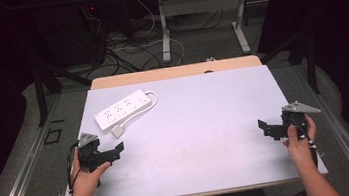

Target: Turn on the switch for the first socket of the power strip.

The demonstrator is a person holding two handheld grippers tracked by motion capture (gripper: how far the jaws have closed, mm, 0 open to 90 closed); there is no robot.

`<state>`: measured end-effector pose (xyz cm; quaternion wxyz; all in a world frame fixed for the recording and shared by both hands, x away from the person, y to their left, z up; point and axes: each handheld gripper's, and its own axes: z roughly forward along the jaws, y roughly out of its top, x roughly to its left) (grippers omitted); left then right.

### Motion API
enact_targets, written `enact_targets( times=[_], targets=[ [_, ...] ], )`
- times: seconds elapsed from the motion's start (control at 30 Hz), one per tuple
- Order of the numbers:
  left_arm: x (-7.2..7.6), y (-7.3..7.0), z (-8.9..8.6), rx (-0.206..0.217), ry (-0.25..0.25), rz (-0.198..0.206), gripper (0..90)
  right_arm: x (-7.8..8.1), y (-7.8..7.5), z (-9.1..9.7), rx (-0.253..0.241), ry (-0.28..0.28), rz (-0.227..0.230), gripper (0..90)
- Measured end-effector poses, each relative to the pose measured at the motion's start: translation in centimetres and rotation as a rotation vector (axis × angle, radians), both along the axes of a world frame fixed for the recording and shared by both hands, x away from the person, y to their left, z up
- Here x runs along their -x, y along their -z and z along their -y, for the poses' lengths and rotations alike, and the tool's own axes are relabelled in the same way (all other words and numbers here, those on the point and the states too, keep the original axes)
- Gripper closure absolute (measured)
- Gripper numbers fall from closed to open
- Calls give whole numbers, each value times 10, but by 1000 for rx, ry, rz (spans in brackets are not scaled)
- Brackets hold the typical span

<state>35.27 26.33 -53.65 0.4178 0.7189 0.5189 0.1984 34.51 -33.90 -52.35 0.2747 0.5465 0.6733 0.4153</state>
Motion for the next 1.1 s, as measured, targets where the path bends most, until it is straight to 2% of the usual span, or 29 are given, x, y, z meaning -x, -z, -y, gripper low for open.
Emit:
enact_targets(
  times=[0.03, 0.07, 0.1, 0.17, 0.27, 0.37, 0.4, 0.57, 0.8, 0.97, 1.1],
  targets=[
    [0, 0, 0, -1, 1, -4, 4, 0, 0, 0, -15, 9, -1, 0],
    [0, 0, 1, -1, 7, -2, 4, 0, 0, 3, -10, -1, 4, 0],
    [0, 0, 1, -14, 12, -4, 4, 0, 1, 4, -18, 11, -11, 0],
    [0, -1, 2, 1, 9, -5, 5, -2, 2, 5, -20, 1, -2, 0],
    [1, -2, 5, 29, 22, -6, 10, -2, 6, 3, -4, -1, 6, 0],
    [3, -3, 8, 20, 31, 1, 11, -2, 6, 1, 3, -8, 5, 0],
    [3, -2, 9, 21, 33, 5, 11, -1, 7, -1, 12, -5, 21, 0],
    [4, -2, 11, 23, 42, 4, 11, 0, 6, -6, 23, -23, 7, 0],
    [5, -3, 19, 10, 73, 10, 29, -2, 9, -8, 20, -43, 0, 0],
    [8, -5, 29, -16, 107, 3, 56, -2, 10, -8, 17, -48, -10, 0],
    [8, -5, 34, -27, 113, 5, 62, -2, 10, -9, 19, -49, -7, 0]
  ],
)
